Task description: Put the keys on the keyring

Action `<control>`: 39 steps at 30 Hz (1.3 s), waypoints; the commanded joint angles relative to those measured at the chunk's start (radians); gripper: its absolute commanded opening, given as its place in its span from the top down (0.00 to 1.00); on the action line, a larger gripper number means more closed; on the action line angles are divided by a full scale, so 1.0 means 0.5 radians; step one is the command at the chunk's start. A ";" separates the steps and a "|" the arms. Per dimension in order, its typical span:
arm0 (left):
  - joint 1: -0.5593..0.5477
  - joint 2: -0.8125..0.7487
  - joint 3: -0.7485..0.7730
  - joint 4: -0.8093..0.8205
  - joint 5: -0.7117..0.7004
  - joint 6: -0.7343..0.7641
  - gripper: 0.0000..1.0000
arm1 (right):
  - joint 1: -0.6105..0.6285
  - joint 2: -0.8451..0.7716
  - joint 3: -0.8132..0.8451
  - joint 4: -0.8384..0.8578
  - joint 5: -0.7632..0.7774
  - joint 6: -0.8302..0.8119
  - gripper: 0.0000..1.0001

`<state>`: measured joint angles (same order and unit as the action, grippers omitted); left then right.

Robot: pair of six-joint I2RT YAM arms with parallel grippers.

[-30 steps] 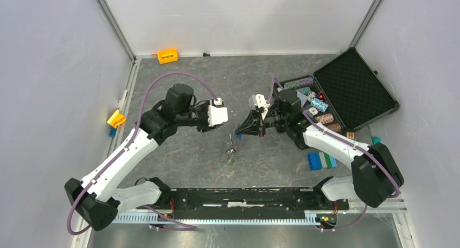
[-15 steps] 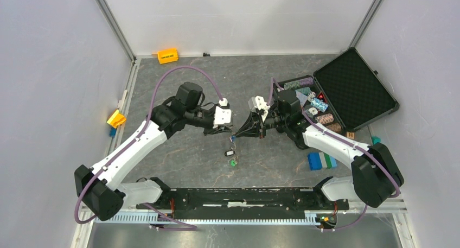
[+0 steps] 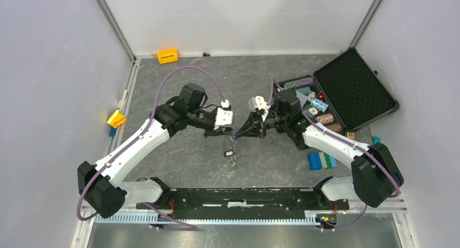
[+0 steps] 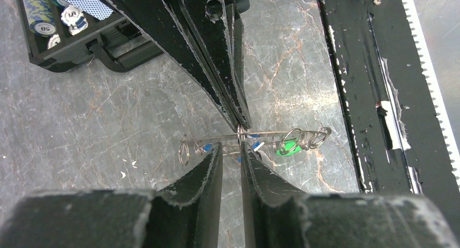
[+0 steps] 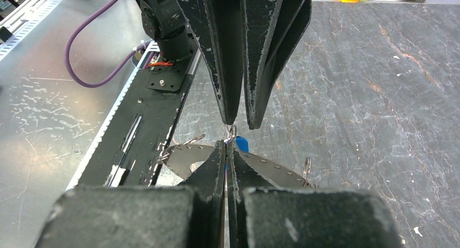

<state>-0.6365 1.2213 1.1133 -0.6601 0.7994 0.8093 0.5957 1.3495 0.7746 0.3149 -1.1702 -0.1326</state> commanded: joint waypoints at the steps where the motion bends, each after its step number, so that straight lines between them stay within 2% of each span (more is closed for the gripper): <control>1: -0.021 0.032 -0.005 -0.020 0.059 0.060 0.76 | 0.013 -0.021 0.098 0.079 -0.046 -0.012 1.00; 6: -0.028 0.039 -0.014 -0.020 0.058 0.063 0.79 | 0.014 -0.022 0.095 0.081 -0.042 -0.014 1.00; 22: -0.028 -0.010 -0.045 -0.021 0.079 0.046 0.77 | 0.014 -0.011 0.101 0.039 -0.004 -0.049 1.00; 27: 0.032 -0.074 -0.057 0.065 0.006 -0.008 0.72 | 0.013 -0.004 0.096 0.029 0.002 -0.066 1.00; 34: 0.104 -0.161 -0.074 0.106 0.039 -0.020 0.58 | 0.013 0.001 0.104 0.008 0.003 -0.085 1.00; 39: 0.104 -0.111 -0.121 0.105 0.168 -0.021 0.57 | 0.014 -0.007 0.110 0.009 0.005 -0.077 1.00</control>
<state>-0.5865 1.1564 1.0756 -0.6323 0.8112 0.8082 0.6003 1.3560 0.7784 0.2882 -1.1664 -0.1596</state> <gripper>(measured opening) 0.431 0.005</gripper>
